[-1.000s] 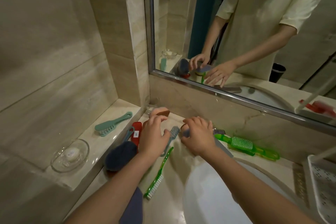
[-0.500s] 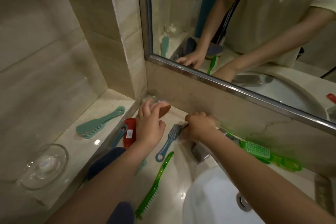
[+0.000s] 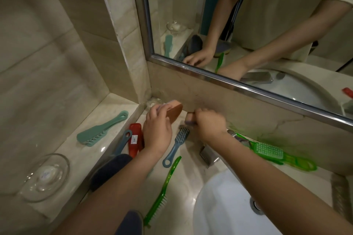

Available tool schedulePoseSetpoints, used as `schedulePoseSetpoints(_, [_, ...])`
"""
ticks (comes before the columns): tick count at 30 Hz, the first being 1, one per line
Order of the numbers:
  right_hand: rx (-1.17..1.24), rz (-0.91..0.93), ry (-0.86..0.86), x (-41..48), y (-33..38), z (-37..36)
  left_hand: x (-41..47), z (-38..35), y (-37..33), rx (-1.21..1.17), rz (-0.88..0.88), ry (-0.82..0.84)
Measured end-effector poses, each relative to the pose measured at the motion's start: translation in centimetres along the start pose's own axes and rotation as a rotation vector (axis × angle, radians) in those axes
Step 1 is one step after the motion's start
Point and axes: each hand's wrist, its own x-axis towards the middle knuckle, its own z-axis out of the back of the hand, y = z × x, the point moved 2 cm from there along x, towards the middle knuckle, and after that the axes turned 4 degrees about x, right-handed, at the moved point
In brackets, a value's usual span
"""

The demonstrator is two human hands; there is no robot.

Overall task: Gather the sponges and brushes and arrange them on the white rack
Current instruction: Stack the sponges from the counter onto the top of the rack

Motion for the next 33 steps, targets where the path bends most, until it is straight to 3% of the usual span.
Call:
schedulePoseSetpoints(7, [0.479,-0.085,-0.346,-4.0,-0.2,3.3,-2.0,3.7,-3.9,-0.451,0.225,-0.015])
schedulePoseSetpoints(12, [0.953,-0.23,-0.426,-8.0,-0.6,5.0,-4.1,6.4,-6.3,-0.713,0.376,0.087])
schedulePoseSetpoints(17, [1.355,-0.236,-0.452,-12.5,-1.4,6.9,-6.6,8.0,-9.6,-0.899,0.483,0.222])
schedulePoseSetpoints(24, [1.562,-0.368,-0.246,-18.6,-3.3,9.3,-11.0,9.3,-15.4,-1.09,0.537,0.296])
schedulePoseSetpoints(33, [1.577,-0.397,-0.499,-27.7,-9.2,12.7,-17.1,10.0,-25.1,-1.105,0.356,0.196])
